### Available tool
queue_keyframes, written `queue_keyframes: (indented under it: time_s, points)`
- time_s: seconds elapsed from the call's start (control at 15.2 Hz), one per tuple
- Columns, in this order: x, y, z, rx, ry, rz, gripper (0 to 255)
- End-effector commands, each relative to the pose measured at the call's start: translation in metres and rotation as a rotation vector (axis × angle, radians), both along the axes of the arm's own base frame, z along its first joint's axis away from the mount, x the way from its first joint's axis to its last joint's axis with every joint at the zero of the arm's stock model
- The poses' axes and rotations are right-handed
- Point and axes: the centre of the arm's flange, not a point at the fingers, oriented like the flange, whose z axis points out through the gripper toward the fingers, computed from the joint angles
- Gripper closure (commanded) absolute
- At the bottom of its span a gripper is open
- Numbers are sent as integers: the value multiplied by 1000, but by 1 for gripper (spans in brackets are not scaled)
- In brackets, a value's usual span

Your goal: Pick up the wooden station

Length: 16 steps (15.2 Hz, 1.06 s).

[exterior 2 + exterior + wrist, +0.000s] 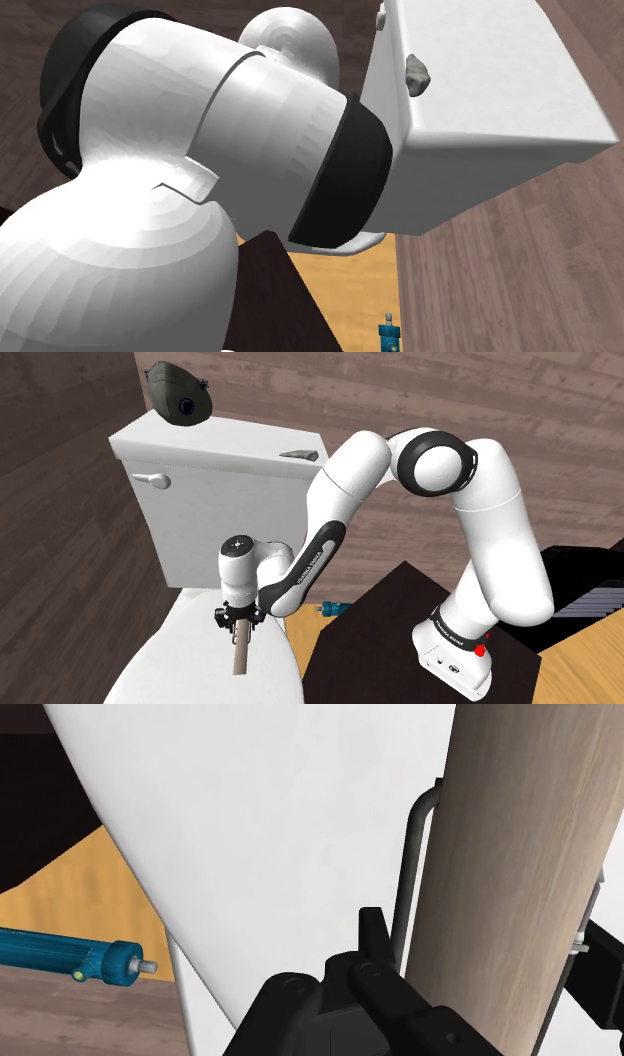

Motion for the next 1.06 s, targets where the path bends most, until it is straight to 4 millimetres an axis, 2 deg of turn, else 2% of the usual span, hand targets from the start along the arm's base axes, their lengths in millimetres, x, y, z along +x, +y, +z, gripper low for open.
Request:
queue_keyframes:
  time_s: [0.0, 0.86, 0.99]
  points:
    - [0, -1, 7, -2, 3, 0, 255]
    - [0, -1, 76, -2, 3, 0, 255]
    - [0, -1, 77, -2, 3, 0, 255]
